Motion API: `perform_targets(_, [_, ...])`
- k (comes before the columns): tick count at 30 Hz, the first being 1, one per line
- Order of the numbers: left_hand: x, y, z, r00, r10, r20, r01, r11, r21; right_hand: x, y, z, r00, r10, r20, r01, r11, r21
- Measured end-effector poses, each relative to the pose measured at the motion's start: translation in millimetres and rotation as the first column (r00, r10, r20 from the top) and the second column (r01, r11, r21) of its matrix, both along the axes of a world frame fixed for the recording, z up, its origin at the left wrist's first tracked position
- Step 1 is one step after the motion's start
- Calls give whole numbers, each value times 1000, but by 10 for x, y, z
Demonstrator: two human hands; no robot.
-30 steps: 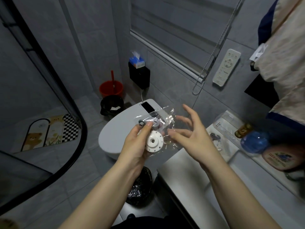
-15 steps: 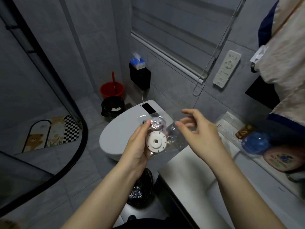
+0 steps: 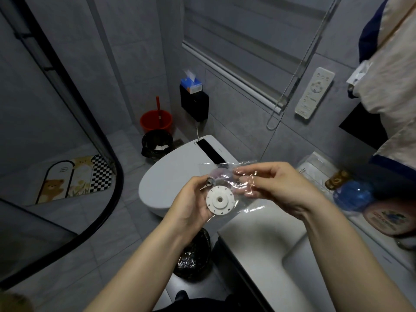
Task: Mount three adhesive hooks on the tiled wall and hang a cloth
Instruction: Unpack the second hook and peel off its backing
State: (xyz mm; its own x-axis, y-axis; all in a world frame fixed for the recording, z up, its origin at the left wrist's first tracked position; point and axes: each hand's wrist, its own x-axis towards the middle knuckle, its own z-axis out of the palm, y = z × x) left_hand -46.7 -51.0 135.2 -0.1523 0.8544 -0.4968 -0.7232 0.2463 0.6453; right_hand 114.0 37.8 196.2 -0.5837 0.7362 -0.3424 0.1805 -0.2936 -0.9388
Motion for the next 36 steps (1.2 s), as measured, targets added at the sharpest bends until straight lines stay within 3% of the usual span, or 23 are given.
perform_targets(4, [20,6,-30,999,-32,-43,31,999,-32,-30,-24,-56,994,52,94,-69,980,188])
perform_targets(9, [13,19,-101,998,-31,-52,28,998,-51,-97,-73,-163,995,-69,78,47,967,252])
perform_targets(14, [23,27,-99,999,-29,-42,28,999,-23,-78,-48,-221,986,-93,136,45,946,322])
perform_targets(21, [-1,17,-74,998,-6,-70,1,998,-65,35,-22,-179,998,-65,-24,69,983,173])
perform_targets(26, [-25,15,-8,997,-16,-80,12,999,-47,109,37,-125,990,50,128,-78,972,223])
perform_targets(30, [-32,3,43,995,-60,-74,62,998,19,114,33,-101,985,94,142,-116,981,155])
perform_targets(36, [26,-76,61,965,-86,-247,121,984,129,127,36,-133,978,109,179,-138,978,157])
